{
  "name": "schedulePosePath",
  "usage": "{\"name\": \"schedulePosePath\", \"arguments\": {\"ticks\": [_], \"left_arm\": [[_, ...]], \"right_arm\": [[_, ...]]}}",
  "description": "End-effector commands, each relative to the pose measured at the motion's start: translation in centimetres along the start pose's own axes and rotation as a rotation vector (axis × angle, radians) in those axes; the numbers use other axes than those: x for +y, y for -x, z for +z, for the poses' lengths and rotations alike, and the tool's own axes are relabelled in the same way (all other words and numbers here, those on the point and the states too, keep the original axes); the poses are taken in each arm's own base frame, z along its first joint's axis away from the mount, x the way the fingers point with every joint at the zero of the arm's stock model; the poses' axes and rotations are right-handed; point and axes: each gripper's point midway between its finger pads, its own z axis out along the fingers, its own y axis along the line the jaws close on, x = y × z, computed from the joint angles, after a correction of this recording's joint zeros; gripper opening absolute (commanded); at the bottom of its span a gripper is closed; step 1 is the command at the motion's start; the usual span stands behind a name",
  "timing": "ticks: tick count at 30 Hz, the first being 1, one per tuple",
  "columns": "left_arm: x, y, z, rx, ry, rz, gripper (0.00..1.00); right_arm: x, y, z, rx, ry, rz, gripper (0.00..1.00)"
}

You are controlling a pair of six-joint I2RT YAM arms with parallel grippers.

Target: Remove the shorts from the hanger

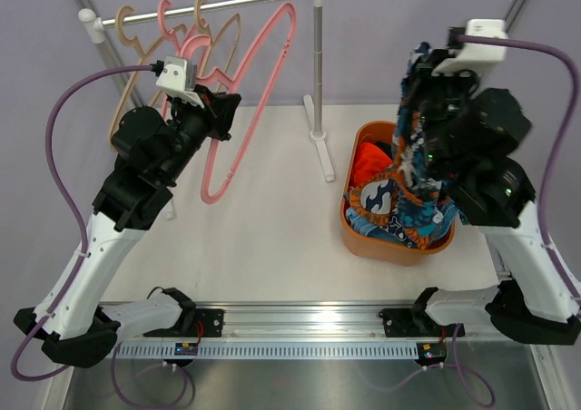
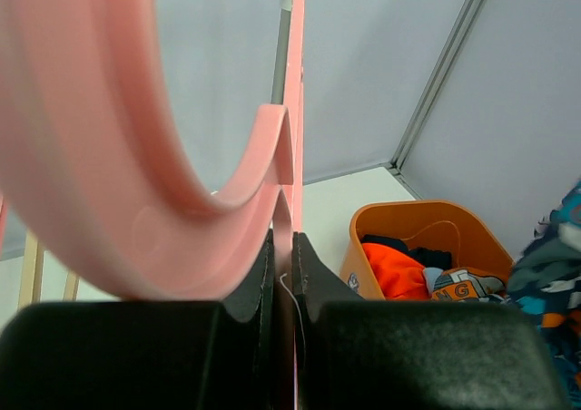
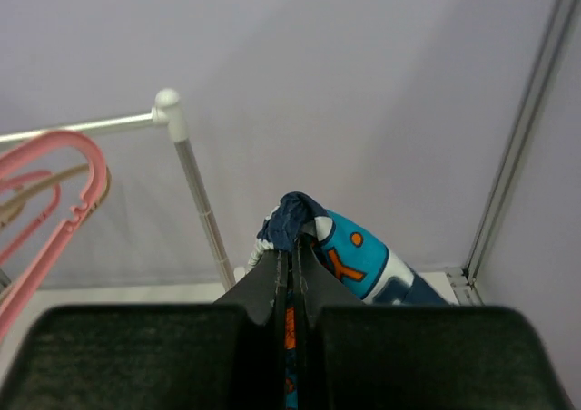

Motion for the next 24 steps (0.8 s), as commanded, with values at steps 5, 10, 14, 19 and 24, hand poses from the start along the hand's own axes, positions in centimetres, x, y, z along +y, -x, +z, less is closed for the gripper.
{"name": "schedulePosePath", "arguments": {"ticks": [5,10,14,19,24], "left_arm": [[0.6,2.2,-0.8,-0.07,0.033,0.017,0.0],[1.1,1.9,-0.5,-0.035,0.063,0.022,0.0],[1.1,1.9,0.1,-0.017,0.07,0.023,0.0],[0.9,1.9,0.8,0.009,0.067,0.025,0.0],[1.2,1.1,1.6,0.043,0.081,0.014,0.0]], "right_arm": [[2.9,-5.3,1.5,0.15,0.104,0.071,0.0],[0.1,-11.4,1.2,0.293,-0.01,0.098,0.0],[-2.6,-19.2,-1.0,0.435,-0.093,0.147,0.0],[-5.1,-34.7,-6.7,0.726,-0.216,0.197,0.0],[-4.9,-45.2,-10.5,0.949,-0.208,0.381,0.0]]}}
